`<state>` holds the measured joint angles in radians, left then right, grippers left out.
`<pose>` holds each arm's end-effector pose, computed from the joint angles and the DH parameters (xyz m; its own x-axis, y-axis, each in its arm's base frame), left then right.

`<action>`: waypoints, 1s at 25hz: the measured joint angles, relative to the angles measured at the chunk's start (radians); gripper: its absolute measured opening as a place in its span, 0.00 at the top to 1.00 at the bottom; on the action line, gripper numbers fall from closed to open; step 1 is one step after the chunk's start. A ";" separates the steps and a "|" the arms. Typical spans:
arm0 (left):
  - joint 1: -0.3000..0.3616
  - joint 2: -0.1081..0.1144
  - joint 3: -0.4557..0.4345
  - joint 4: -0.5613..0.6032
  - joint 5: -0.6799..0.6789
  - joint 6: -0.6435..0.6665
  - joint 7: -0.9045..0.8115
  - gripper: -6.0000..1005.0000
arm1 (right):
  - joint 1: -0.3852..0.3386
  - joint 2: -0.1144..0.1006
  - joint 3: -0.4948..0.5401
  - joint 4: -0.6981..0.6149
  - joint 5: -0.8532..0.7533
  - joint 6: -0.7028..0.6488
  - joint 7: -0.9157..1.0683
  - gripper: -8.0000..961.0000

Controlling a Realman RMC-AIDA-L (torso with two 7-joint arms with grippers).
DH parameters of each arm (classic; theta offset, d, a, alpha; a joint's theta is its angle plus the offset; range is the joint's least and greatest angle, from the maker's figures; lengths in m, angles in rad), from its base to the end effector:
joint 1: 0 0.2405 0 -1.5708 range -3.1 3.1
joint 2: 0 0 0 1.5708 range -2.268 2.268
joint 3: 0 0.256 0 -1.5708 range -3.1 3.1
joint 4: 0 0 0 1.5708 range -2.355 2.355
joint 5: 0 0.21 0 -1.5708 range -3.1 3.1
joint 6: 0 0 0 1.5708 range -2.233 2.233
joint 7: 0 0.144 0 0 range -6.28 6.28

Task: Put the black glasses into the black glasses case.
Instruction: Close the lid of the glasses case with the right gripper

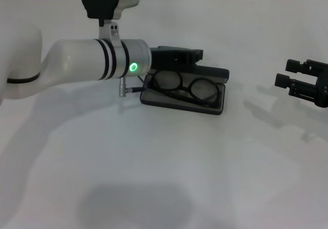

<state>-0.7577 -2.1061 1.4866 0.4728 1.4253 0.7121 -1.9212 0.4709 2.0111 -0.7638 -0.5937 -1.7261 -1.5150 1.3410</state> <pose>-0.1909 0.4073 -0.1002 0.5466 0.6664 0.5071 0.8215 -0.5442 -0.1704 0.2742 0.3350 0.0278 0.7077 -0.2908 -0.6439 -0.5261 -0.8252 -0.2055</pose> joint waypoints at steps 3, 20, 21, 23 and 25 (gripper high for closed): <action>0.012 -0.001 0.001 0.001 -0.003 0.000 0.009 0.97 | 0.000 0.000 0.000 0.000 0.001 0.000 0.000 0.40; 0.115 -0.001 0.145 0.060 -0.216 -0.005 0.144 0.97 | 0.006 0.002 0.000 0.000 0.007 0.011 -0.002 0.40; 0.116 -0.001 0.146 0.063 -0.220 -0.004 0.148 0.97 | 0.006 0.002 0.000 0.001 0.009 0.011 -0.002 0.40; 0.119 0.000 0.148 0.067 -0.228 0.001 0.155 0.97 | 0.006 0.002 0.000 0.005 0.015 0.012 -0.002 0.40; 0.126 0.001 0.149 0.082 -0.236 0.007 0.163 0.97 | 0.007 0.002 0.000 0.007 0.020 0.012 -0.002 0.40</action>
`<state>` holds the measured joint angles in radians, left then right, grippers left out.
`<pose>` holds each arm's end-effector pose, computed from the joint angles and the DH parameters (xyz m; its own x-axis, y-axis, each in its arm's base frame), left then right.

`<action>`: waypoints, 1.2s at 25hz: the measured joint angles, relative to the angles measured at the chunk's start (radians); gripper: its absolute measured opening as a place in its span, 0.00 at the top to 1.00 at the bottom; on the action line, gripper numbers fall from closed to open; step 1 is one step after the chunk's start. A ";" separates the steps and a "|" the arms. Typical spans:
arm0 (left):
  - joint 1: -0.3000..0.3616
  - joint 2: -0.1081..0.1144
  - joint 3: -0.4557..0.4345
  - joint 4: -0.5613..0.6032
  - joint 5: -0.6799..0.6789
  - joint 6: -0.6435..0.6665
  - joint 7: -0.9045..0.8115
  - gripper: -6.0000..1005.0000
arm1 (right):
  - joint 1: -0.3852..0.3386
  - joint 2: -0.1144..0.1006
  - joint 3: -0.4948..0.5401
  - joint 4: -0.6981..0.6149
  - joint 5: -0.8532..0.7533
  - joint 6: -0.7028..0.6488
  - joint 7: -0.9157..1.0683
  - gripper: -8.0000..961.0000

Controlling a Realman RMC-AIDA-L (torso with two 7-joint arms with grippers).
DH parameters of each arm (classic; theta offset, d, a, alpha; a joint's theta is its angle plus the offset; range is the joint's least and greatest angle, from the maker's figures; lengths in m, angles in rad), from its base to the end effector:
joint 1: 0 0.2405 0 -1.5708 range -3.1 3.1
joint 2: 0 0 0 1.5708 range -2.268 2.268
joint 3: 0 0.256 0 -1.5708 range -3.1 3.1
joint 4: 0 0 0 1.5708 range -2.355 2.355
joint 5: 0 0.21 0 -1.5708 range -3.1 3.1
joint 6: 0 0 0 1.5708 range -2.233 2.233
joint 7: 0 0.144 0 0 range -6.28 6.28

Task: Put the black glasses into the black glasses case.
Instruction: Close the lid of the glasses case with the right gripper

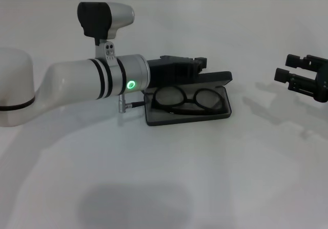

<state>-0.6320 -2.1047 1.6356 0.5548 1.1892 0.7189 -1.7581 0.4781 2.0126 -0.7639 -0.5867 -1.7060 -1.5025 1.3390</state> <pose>-0.1983 0.3827 -0.1047 0.5479 0.6223 0.5591 0.7998 -0.5855 -0.1321 0.2717 0.3388 0.0281 0.6978 -0.2832 -0.6579 -0.5322 -0.8197 -0.2116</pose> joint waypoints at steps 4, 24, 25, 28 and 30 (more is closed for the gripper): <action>0.016 0.006 0.000 0.037 -0.006 0.016 -0.001 0.97 | 0.001 0.000 0.000 0.002 0.007 -0.001 -0.001 0.40; 0.152 0.130 -0.430 -0.026 0.005 0.645 0.158 0.97 | 0.166 -0.087 -0.167 -0.009 -0.121 -0.118 0.141 0.40; 0.149 0.130 -0.441 -0.037 0.008 0.644 0.158 0.97 | 0.171 -0.087 -0.168 -0.009 -0.139 -0.135 0.141 0.40; 0.130 0.129 -0.453 -0.071 0.014 0.636 0.160 0.97 | 0.186 -0.083 -0.174 -0.009 -0.183 -0.167 0.141 0.40; 0.107 0.127 -0.454 -0.096 0.023 0.629 0.163 0.97 | 0.195 -0.081 -0.180 -0.008 -0.203 -0.176 0.142 0.40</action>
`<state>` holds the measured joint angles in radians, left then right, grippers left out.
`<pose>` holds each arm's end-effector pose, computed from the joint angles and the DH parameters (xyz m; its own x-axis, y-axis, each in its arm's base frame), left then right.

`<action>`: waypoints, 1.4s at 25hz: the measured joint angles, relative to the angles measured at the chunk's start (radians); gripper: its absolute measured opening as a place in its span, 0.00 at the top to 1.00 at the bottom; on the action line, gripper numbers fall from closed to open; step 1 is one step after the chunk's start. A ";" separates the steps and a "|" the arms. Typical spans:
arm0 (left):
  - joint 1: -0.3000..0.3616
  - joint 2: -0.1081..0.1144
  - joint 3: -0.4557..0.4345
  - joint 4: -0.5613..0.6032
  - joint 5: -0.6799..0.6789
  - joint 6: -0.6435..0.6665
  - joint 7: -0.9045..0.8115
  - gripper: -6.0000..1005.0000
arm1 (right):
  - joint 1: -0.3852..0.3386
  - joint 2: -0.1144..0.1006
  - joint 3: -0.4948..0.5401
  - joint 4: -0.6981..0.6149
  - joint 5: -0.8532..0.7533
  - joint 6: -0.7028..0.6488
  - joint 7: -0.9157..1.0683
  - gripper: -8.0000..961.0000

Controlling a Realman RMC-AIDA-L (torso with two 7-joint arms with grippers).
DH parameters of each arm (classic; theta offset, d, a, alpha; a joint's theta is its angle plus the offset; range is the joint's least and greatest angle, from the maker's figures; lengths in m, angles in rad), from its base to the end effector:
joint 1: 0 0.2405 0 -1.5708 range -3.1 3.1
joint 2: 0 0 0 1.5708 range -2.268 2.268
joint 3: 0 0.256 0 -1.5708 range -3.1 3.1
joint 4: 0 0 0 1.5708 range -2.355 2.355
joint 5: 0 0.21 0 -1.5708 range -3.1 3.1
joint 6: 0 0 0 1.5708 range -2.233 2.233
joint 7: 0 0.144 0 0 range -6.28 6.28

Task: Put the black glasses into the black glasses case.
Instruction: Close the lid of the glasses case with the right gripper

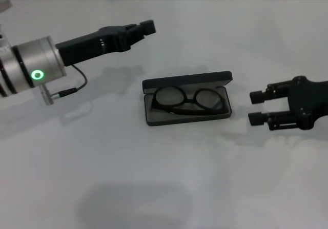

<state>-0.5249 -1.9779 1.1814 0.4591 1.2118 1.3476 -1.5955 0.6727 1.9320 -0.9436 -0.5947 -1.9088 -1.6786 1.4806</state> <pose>-0.2412 0.3592 0.0030 0.4138 0.5106 0.7537 0.7168 -0.6932 0.0760 0.2212 0.3497 0.0196 0.8802 -0.2962 -0.3709 -0.2987 -0.9529 0.0522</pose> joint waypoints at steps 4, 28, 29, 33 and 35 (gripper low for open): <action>-0.033 -0.006 -0.002 -0.025 0.029 -0.029 -0.002 0.97 | 0.004 0.003 -0.008 0.006 -0.010 -0.007 0.008 0.40; -0.007 0.011 -0.005 -0.036 0.259 -0.185 -0.179 0.97 | 0.015 0.022 -0.081 0.000 -0.068 0.058 0.104 0.41; -0.007 0.011 -0.004 -0.036 0.267 -0.186 -0.182 0.97 | 0.015 0.022 -0.081 0.000 -0.068 0.058 0.104 0.41; -0.007 0.015 0.001 -0.036 0.278 -0.191 -0.195 0.97 | 0.015 0.022 -0.081 0.000 -0.067 0.069 0.104 0.41; -0.010 0.015 0.003 -0.036 0.292 -0.191 -0.203 0.97 | 0.015 0.022 -0.081 0.000 -0.066 0.079 0.104 0.41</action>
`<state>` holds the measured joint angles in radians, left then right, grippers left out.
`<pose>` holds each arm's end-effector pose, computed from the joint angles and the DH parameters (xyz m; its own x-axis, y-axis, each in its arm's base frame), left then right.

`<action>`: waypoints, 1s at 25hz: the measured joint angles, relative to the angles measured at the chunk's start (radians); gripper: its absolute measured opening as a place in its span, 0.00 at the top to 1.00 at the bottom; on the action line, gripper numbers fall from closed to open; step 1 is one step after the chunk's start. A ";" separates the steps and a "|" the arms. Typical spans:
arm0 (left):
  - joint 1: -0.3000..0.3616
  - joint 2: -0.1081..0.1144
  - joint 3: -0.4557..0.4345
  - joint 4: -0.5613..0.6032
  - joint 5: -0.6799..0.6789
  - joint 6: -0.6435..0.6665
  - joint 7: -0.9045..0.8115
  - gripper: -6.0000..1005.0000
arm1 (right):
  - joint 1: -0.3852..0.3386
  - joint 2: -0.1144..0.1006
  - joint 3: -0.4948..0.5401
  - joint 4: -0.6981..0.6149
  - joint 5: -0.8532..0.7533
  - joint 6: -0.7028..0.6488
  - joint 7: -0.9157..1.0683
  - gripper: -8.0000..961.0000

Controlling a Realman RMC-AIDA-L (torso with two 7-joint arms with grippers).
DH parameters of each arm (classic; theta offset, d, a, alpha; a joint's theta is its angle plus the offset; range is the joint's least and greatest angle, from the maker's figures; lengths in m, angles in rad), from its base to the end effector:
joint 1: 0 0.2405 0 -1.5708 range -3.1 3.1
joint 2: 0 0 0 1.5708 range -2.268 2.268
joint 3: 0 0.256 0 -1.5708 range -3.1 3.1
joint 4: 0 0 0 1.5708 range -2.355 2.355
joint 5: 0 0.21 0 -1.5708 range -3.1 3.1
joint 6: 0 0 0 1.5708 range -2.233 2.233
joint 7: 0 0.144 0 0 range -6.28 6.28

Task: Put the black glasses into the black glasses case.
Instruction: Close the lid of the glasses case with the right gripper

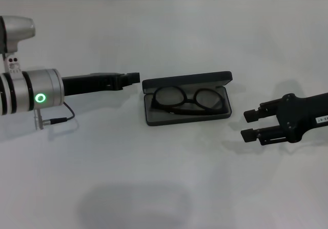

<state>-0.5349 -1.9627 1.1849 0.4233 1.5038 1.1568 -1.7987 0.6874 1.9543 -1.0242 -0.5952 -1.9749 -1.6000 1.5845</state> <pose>-0.2884 0.3556 -0.0207 0.4247 0.7200 0.5489 0.8675 -0.4970 -0.0194 0.2252 0.3496 -0.0027 0.8895 -0.3842 -0.2474 -0.3788 -0.9227 0.0712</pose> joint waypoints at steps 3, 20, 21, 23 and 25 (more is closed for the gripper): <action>-0.008 -0.003 0.000 0.000 0.025 0.000 -0.011 0.97 | 0.001 0.000 0.005 0.000 0.002 0.006 0.000 0.41; -0.045 -0.004 0.002 0.012 0.086 0.097 -0.088 0.97 | 0.004 -0.013 0.050 0.012 -0.007 0.086 0.039 0.41; -0.047 -0.003 0.002 0.012 0.086 0.102 -0.089 0.97 | 0.005 -0.012 0.050 0.012 -0.006 0.103 0.045 0.41; -0.050 -0.004 0.002 0.012 0.086 0.105 -0.090 0.97 | 0.008 -0.008 0.050 0.012 -0.004 0.129 0.052 0.41; -0.052 -0.008 0.002 0.012 0.086 0.106 -0.091 0.97 | 0.018 -0.003 0.048 0.012 -0.004 0.155 0.061 0.41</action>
<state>-0.5868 -1.9704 1.1873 0.4355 1.5903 1.2630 -1.8894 0.7050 1.9518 -0.9765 -0.5829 -1.9793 -1.4449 1.6456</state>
